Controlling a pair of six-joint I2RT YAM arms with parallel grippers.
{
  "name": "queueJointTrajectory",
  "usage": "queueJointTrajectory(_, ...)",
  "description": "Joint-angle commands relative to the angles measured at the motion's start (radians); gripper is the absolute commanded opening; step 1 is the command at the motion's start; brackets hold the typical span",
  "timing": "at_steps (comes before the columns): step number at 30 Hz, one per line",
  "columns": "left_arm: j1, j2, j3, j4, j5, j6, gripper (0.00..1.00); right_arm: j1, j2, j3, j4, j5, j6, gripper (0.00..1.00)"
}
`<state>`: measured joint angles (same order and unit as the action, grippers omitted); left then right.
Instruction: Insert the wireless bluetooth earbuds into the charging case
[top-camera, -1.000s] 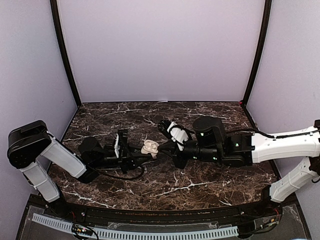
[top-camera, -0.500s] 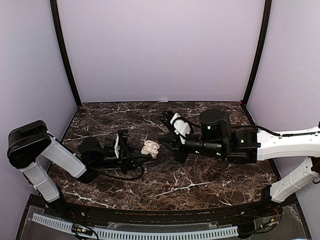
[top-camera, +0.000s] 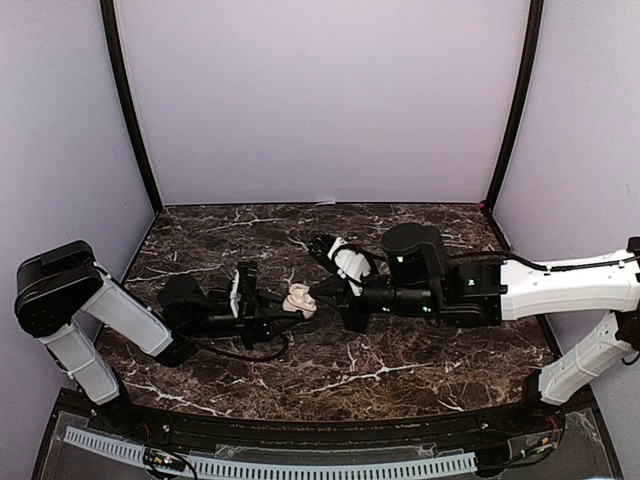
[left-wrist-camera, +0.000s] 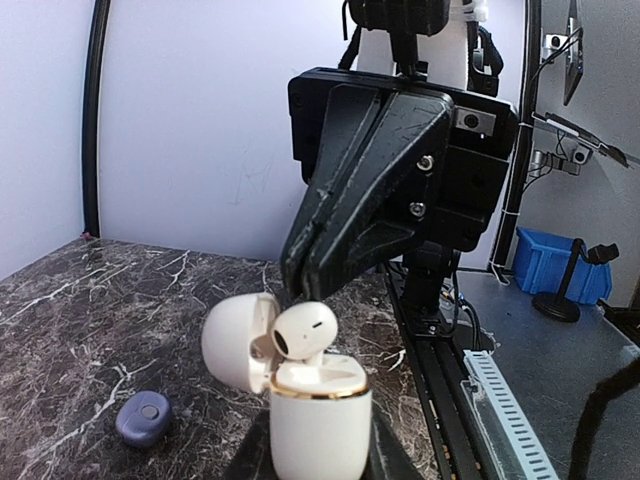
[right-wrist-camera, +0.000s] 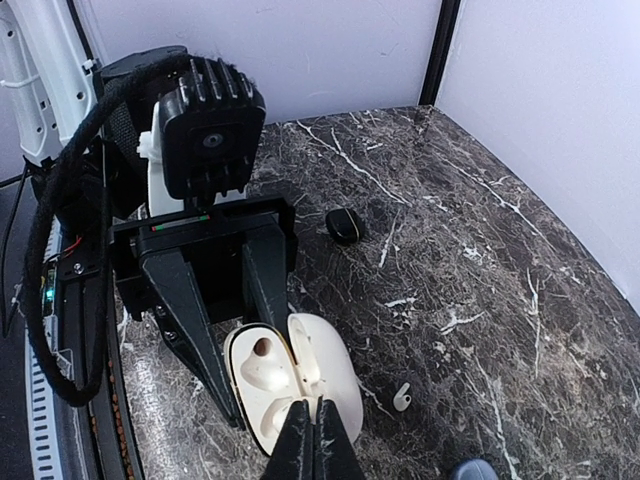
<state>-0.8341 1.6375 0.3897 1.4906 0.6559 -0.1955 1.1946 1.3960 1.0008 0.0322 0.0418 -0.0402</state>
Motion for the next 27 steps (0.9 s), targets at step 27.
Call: queueJointTrajectory(27,-0.003,-0.073,0.002,-0.054,0.037,0.043,0.00,-0.001,-0.107,0.035,-0.106,0.095,0.218,0.17)
